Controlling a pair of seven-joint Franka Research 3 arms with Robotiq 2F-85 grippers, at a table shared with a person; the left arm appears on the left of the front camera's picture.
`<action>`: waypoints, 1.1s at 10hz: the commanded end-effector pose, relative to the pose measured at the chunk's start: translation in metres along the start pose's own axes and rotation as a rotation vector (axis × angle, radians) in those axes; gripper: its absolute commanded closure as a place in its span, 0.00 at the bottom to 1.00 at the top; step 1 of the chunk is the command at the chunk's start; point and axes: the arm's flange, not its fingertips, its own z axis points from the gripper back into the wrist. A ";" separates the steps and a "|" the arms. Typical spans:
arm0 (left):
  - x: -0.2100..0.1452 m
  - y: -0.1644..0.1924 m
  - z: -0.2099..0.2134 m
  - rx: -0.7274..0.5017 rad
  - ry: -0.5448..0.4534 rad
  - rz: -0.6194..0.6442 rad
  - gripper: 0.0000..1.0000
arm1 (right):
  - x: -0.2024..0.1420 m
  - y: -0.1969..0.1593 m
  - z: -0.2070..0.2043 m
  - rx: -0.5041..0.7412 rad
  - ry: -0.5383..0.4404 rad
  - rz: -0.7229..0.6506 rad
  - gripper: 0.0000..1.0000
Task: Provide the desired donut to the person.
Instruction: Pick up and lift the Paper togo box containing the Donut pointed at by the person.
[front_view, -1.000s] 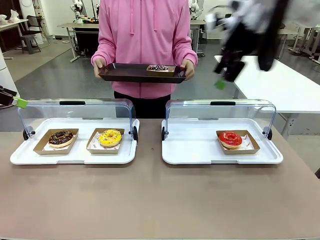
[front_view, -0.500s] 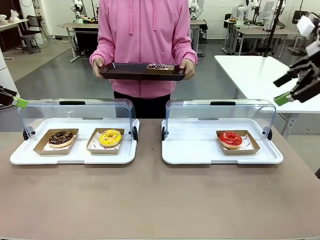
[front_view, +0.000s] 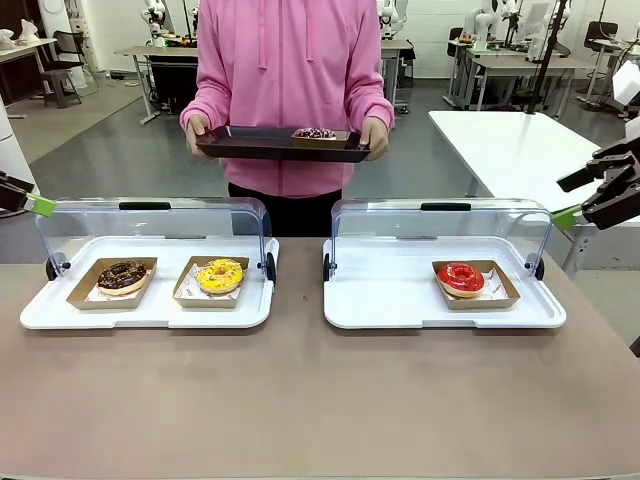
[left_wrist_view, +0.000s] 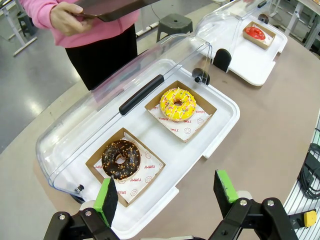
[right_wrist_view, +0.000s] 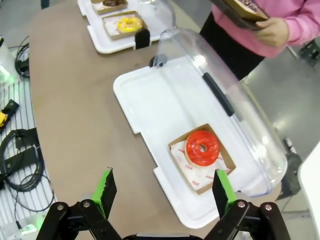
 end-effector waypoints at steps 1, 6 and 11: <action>-0.002 0.002 0.000 -0.013 -0.011 0.000 0.00 | 0.000 0.009 -0.001 -0.054 -0.068 0.007 0.00; -0.002 0.002 0.000 -0.013 -0.011 0.000 0.00 | 0.003 0.010 -0.002 -0.094 -0.141 0.026 0.00; -0.002 0.002 0.000 -0.013 -0.011 0.000 0.00 | 0.015 0.013 -0.011 -0.124 -0.121 0.019 0.00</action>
